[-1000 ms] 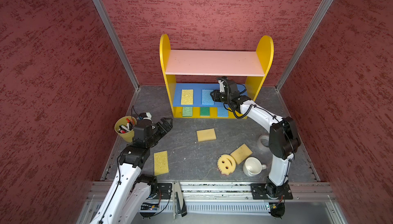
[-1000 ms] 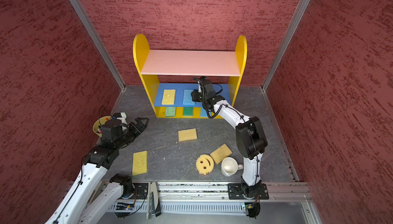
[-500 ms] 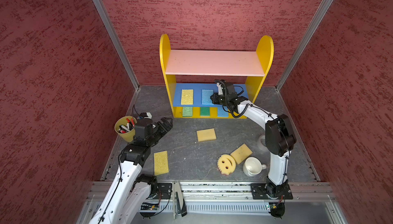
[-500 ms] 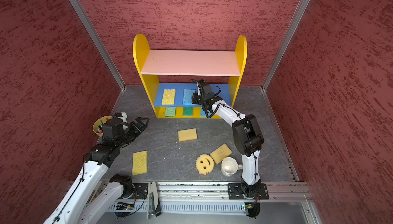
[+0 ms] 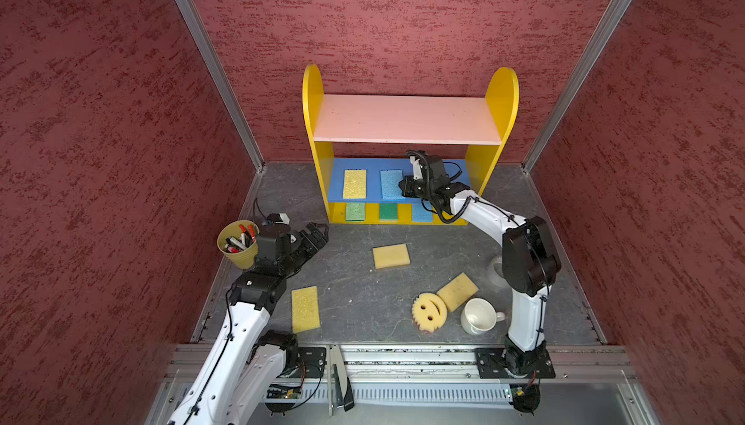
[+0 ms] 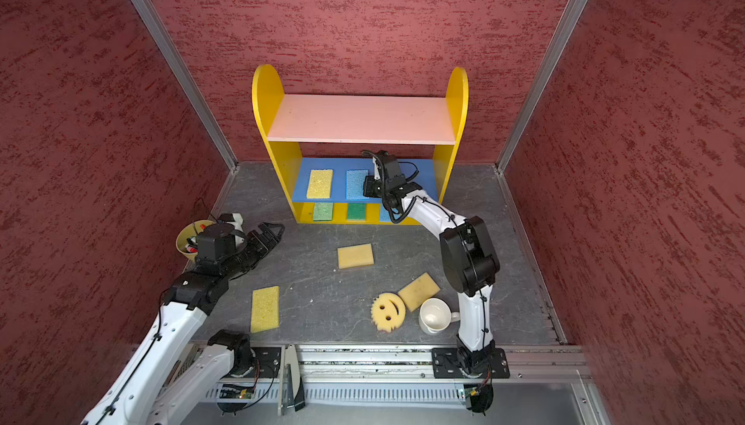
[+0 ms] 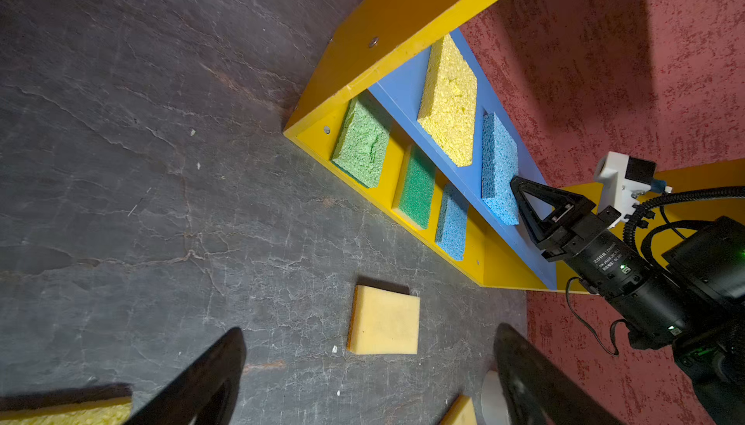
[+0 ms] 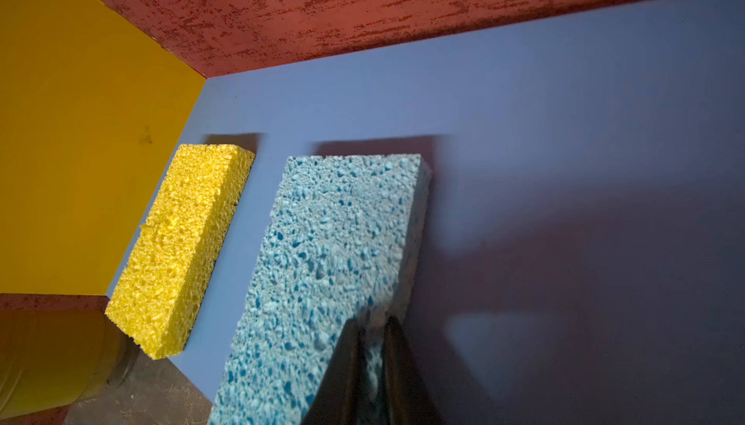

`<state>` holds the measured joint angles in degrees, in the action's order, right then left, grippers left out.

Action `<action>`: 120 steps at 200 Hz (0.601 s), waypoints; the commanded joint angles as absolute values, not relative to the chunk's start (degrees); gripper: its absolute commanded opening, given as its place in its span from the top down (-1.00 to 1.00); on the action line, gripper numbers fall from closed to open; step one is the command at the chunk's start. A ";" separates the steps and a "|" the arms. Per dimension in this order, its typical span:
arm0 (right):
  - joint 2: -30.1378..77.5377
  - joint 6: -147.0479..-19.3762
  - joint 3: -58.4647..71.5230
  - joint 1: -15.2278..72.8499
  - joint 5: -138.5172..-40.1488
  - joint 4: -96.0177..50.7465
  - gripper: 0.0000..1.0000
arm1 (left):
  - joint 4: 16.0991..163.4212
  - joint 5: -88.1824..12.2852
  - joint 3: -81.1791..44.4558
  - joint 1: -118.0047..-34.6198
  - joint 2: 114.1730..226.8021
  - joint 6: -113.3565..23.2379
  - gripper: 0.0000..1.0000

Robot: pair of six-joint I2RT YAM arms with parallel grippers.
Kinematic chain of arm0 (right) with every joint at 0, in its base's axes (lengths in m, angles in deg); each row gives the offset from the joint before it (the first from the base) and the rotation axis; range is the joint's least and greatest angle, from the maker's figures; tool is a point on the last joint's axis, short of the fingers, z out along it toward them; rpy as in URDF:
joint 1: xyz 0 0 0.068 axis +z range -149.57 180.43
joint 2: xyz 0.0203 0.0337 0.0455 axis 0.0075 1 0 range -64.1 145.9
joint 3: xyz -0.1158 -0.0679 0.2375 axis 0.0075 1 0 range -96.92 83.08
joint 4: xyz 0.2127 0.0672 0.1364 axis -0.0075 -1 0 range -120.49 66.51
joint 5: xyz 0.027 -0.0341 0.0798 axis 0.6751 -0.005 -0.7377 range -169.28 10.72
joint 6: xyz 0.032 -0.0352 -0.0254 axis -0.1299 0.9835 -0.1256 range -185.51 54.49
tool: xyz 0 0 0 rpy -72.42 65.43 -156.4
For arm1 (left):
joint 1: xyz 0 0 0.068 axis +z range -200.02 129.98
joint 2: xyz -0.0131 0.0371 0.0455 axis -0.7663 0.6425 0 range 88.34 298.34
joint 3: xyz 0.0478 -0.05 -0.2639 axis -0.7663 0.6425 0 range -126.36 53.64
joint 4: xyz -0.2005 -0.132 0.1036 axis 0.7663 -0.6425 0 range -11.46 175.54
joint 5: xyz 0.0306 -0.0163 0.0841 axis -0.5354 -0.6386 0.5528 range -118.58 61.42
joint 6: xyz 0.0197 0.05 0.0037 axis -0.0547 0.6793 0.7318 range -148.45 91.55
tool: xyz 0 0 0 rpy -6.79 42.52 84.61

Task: Place and organize the cleaning sponges onto the shelf
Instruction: 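Press the blue sponge flat against the blue board and open the right gripper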

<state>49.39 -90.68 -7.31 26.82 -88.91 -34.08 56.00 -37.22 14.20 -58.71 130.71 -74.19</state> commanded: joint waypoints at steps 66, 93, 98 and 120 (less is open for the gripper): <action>46.64 -91.31 -6.72 26.53 -89.61 -33.33 0.52 | 57.05 -37.63 13.21 -58.37 130.26 -74.36 -0.92; 46.08 -91.09 -6.70 26.53 -89.21 -33.62 0.47 | 56.73 -37.68 13.37 -58.37 130.00 -74.42 -0.91; 46.02 -91.09 -6.66 26.53 -89.21 -33.61 0.47 | 56.63 -37.64 13.32 -58.38 129.87 -74.42 -0.91; 45.65 -91.35 -6.27 26.53 -89.74 -33.22 0.46 | 56.37 -37.42 13.48 -58.37 129.39 -74.38 -0.91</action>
